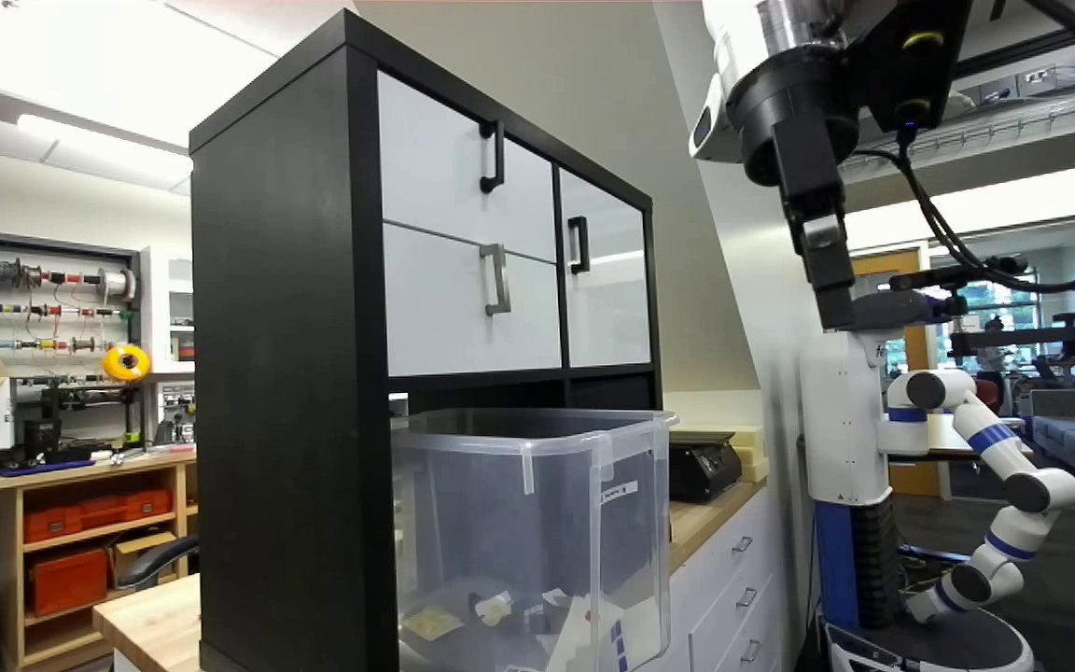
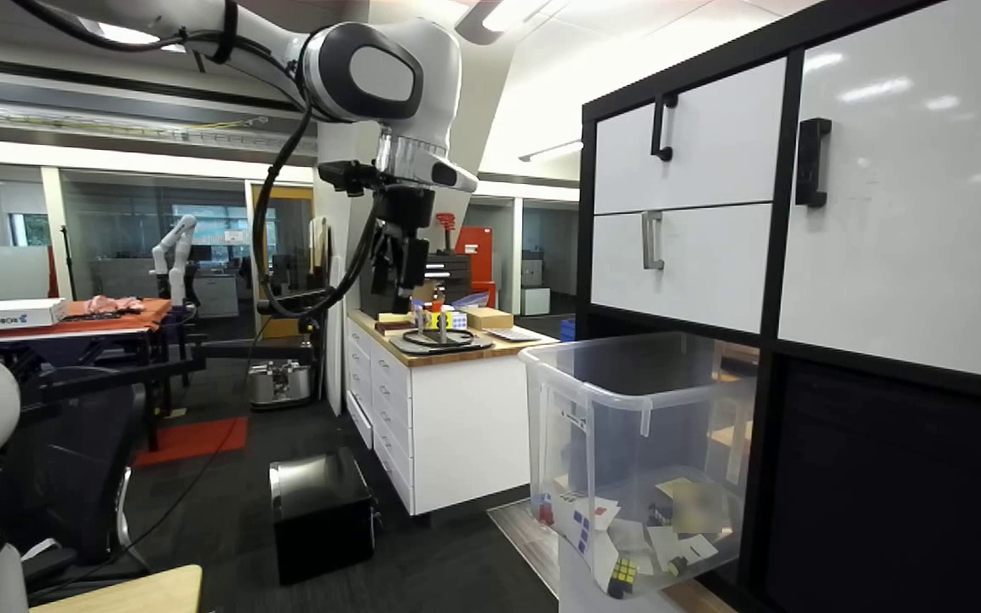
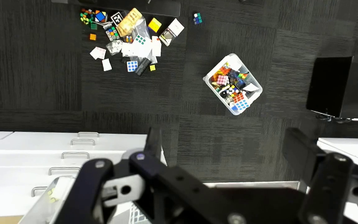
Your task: Push the clear storage box
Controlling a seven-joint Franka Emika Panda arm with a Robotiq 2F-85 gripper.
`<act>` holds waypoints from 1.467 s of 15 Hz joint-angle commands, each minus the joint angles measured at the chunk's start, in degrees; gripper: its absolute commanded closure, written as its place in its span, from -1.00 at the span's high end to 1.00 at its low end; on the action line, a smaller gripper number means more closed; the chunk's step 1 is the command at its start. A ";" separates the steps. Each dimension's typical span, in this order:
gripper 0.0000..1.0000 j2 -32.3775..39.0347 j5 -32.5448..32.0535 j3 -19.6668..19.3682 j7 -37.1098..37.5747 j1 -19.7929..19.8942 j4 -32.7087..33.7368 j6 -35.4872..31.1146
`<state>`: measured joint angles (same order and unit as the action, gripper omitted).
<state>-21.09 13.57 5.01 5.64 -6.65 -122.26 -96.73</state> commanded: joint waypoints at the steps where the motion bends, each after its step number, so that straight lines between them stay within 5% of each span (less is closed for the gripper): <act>1: 1.00 0.76 -0.79 0.42 -1.14 0.88 -3.04 -6.34; 16: 1.00 3.78 -2.85 -4.07 -13.75 1.93 -17.30 -42.47; 22: 1.00 4.55 -2.55 -4.75 -12.83 1.76 -16.86 -41.59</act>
<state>-16.53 11.11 0.26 -7.30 -4.88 -139.22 -138.49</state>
